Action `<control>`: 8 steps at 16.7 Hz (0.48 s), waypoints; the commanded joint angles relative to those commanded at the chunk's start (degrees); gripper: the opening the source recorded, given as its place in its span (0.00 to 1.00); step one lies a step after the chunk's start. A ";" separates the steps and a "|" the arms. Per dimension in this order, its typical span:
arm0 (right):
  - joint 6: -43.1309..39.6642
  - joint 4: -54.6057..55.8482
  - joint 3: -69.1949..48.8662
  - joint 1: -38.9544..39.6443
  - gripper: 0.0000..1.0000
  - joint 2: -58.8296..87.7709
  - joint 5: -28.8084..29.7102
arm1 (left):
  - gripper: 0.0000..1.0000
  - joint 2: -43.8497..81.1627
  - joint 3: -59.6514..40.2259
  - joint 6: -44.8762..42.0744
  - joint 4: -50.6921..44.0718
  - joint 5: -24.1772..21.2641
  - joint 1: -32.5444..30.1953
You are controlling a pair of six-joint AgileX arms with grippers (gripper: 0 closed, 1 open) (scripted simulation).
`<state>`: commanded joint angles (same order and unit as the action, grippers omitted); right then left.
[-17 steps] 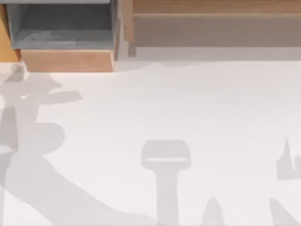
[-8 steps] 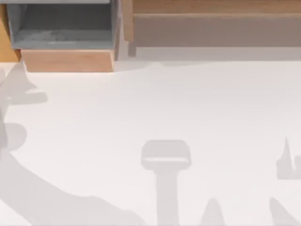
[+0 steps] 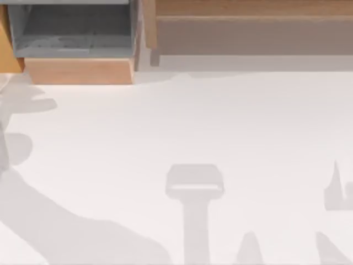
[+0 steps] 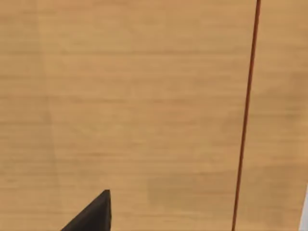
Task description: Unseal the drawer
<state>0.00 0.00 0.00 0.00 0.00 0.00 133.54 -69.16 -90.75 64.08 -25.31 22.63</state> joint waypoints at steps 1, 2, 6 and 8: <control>0.00 0.00 0.00 0.00 1.00 0.00 0.00 | 1.00 0.20 -0.41 0.00 -0.21 0.08 -0.08; 0.00 0.00 0.00 0.00 1.00 0.00 0.00 | 1.00 0.21 -0.43 0.00 -0.22 0.08 -0.09; 0.00 0.00 0.00 0.00 1.00 0.00 0.00 | 0.85 0.21 -0.43 0.00 -0.22 0.08 -0.09; 0.00 0.00 0.00 0.00 1.00 0.00 0.00 | 0.70 0.21 -0.43 0.00 -0.22 0.08 -0.09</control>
<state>0.00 0.00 0.00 0.00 0.00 0.00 133.74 -69.59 -90.74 63.86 -25.23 22.54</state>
